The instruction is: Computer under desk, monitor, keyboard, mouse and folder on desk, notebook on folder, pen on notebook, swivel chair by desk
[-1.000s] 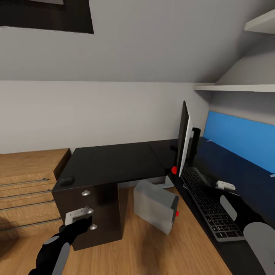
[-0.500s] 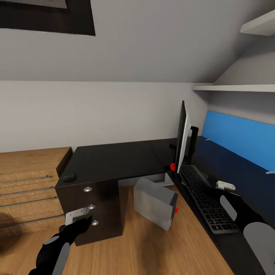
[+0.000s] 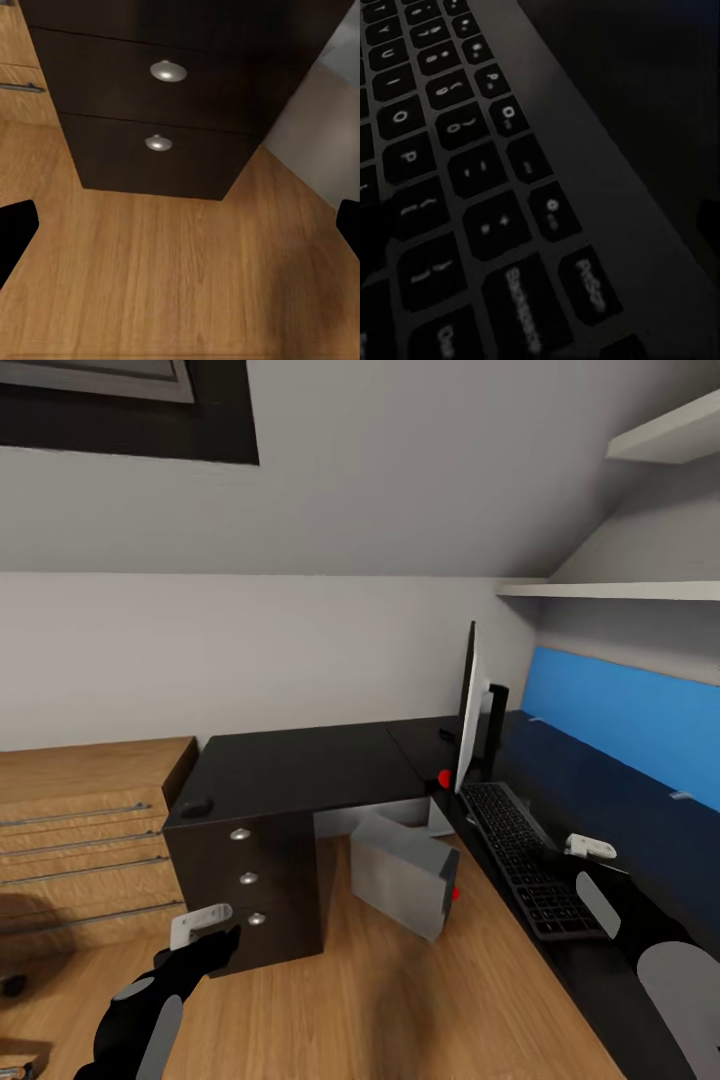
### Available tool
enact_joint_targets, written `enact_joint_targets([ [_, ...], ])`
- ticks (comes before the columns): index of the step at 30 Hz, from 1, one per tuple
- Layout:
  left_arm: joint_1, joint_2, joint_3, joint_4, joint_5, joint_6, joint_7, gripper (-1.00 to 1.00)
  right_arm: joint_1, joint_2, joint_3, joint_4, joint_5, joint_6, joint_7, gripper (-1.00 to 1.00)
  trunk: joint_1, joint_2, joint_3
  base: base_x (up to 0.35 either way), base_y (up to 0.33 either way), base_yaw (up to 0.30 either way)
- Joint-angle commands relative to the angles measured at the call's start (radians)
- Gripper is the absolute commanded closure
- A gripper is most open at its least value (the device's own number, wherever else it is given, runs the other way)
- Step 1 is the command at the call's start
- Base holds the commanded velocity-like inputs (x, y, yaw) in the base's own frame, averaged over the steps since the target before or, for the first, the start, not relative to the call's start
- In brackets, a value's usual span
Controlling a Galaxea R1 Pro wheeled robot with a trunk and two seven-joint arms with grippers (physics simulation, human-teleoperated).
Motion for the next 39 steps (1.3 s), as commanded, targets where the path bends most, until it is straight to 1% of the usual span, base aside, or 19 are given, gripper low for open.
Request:
enact_joint_targets([
  [1, -0.001, -0.001, 0.001, -0.001, 0.011, 0.004, 0.007, -1.00, 0.000, -0.002, 0.009, 0.020, -0.009, 0.003, -0.007, -1.00, 0.000, -0.001, -0.001, -0.151, 0.000, 0.000],
  [17, -0.001, -0.001, 0.001, -0.005, 0.011, 0.004, 0.007, -1.00, 0.000, -0.002, 0.008, 0.020, -0.009, 0.003, -0.007, -1.00, 0.000, -0.001, -0.001, -0.274, 0.000, 0.000],
  [29, -0.001, -0.001, 0.001, -0.004, 0.011, 0.004, 0.008, -1.00, 0.000, -0.002, 0.008, 0.020, -0.009, 0.003, -0.007, -1.00, 0.000, -0.001, -0.001, -0.038, 0.000, 0.000],
  [39, -0.001, -0.001, 0.001, -0.003, 0.011, 0.004, 0.009, -1.00, 0.000, -0.002, 0.008, 0.020, -0.009, 0.003, -0.007, -1.00, 0.000, -0.001, -0.001, -0.238, 0.000, 0.000],
])
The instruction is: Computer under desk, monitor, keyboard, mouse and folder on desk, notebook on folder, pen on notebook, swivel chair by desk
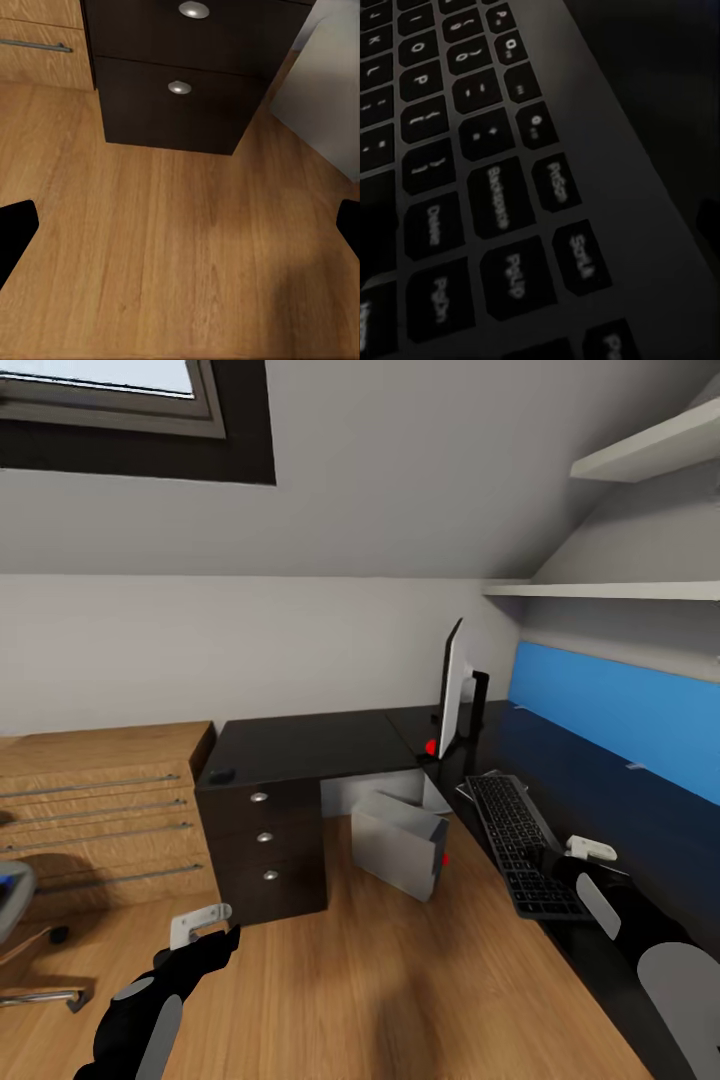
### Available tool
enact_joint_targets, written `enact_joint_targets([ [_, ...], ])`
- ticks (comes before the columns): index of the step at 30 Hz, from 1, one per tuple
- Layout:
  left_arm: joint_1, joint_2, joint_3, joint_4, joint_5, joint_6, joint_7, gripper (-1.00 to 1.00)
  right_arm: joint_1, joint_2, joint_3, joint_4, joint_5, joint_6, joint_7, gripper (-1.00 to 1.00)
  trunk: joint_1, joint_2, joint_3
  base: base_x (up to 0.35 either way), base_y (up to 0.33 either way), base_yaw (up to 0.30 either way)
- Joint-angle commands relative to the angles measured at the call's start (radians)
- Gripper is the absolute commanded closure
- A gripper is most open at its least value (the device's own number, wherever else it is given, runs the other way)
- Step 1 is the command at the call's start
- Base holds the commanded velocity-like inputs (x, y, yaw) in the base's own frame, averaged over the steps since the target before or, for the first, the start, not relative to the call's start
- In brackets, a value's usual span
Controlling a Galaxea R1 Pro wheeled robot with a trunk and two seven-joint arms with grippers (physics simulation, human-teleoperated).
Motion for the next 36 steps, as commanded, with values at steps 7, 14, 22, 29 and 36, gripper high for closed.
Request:
enact_joint_targets([
  [7, -0.001, -0.001, 0.001, -0.001, 0.011, 0.004, 0.007, -1.00, 0.000, -0.002, 0.010, 0.009, -0.009, 0.003, -0.007, -1.00, 0.000, -0.001, -0.001, -0.055, 0.000, 0.000],
  [14, -0.001, -0.001, 0.001, -0.001, 0.011, 0.004, 0.007, -1.00, 0.000, -0.002, 0.010, 0.009, -0.009, 0.003, -0.007, -1.00, 0.000, -0.001, -0.001, -0.002, 0.000, 0.000],
  [22, -0.001, -0.001, 0.001, -0.001, 0.011, 0.004, 0.007, -1.00, 0.000, -0.002, 0.010, 0.009, -0.009, 0.003, -0.006, -1.00, 0.000, -0.001, -0.001, 0.000, 0.000, 0.000],
  [29, -0.001, -0.001, 0.001, -0.001, 0.011, 0.004, 0.007, -1.00, 0.000, -0.002, 0.010, 0.009, -0.009, 0.003, -0.006, -1.00, 0.000, -0.001, -0.001, 0.000, 0.000, 0.000],
  [36, -0.001, -0.001, 0.001, -0.001, 0.011, 0.004, 0.007, -1.00, 0.000, -0.002, 0.009, 0.009, -0.009, 0.003, -0.006, -1.00, 0.000, -0.001, -0.001, 0.000, 0.000, 0.000],
])
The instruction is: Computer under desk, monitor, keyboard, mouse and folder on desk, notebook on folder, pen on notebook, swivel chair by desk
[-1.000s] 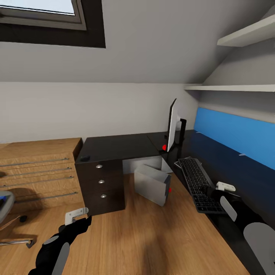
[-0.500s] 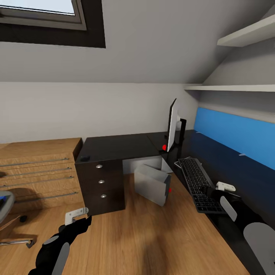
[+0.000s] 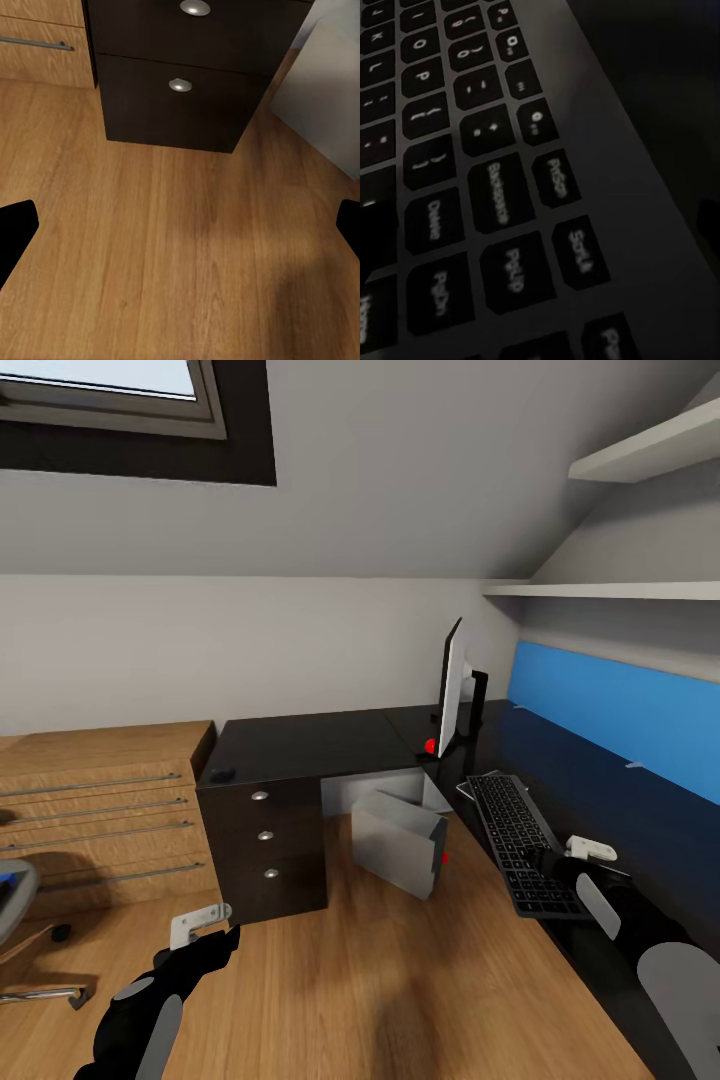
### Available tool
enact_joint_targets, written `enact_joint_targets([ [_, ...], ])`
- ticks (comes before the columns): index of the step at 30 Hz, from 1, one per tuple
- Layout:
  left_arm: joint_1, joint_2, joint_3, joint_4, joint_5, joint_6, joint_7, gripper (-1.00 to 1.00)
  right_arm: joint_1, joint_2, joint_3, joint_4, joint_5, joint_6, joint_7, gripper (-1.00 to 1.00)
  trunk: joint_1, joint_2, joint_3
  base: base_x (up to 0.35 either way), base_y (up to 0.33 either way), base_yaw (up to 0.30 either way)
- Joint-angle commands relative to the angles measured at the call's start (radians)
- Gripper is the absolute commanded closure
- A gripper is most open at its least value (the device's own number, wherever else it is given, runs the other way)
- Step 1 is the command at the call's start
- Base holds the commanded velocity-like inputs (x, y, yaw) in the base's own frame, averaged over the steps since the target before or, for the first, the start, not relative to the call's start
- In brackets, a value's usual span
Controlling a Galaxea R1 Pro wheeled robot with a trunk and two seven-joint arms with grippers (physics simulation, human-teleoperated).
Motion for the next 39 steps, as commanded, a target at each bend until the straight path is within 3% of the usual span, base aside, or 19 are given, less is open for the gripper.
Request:
enact_joint_targets([
  [1, -0.001, -0.001, 0.001, -0.001, 0.011, 0.004, 0.007, -1.00, 0.000, -0.002, 0.009, 0.008, -0.009, 0.004, -0.006, -1.00, 0.000, 0.000, -0.001, 0.000, 0.000, 0.000],
  [39, -0.001, -0.002, 0.000, 0.001, 0.011, 0.004, 0.007, -1.00, 0.000, -0.002, 0.008, 0.004, -0.009, 0.002, -0.002, -1.00, 0.000, 0.000, -0.001, 0.000, 0.000, 0.000],
])
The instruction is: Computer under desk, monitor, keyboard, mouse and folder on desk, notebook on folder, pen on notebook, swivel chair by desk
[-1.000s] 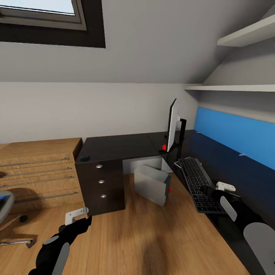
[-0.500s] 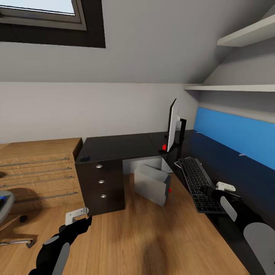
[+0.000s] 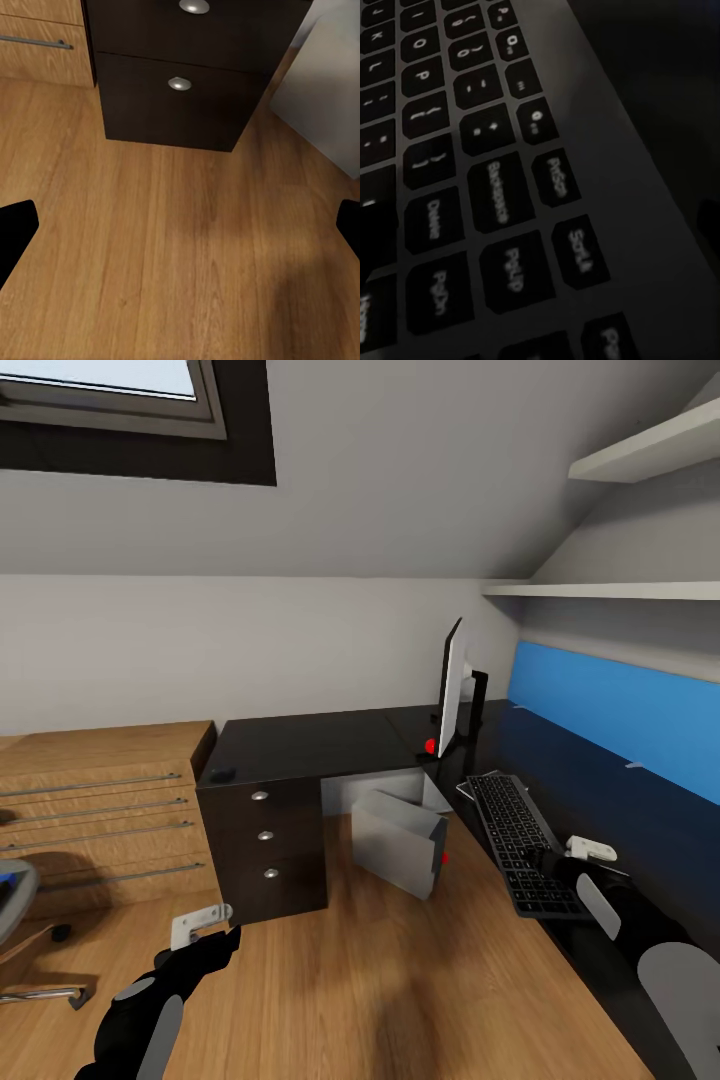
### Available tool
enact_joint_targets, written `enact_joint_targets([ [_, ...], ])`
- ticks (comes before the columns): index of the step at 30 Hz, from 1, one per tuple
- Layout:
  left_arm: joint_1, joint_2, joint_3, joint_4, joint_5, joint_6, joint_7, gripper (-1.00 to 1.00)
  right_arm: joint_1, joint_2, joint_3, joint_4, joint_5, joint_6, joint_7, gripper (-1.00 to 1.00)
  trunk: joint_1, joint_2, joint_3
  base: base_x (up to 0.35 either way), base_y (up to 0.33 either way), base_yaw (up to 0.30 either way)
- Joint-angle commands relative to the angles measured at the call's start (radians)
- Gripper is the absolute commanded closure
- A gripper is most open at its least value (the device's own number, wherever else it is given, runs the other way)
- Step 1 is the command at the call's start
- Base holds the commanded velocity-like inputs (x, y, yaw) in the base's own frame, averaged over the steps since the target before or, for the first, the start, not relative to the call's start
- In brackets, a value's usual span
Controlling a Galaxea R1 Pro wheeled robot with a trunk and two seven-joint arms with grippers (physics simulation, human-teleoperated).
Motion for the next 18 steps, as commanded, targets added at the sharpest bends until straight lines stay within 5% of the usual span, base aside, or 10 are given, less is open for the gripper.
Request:
enact_joint_targets([
  [1, -0.001, 0.000, 0.001, -0.001, 0.011, 0.004, 0.007, -1.00, 0.001, -0.001, 0.009, 0.001, -0.010, 0.004, -0.005, -1.00, 0.000, 0.000, -0.001, 0.000, 0.000, 0.000],
  [18, -0.001, 0.002, 0.002, -0.002, 0.011, 0.004, 0.007, -1.00, 0.001, -0.001, 0.009, 0.001, -0.010, 0.005, -0.005, -1.00, 0.000, 0.000, -0.001, -0.016, 0.000, 0.000],
])
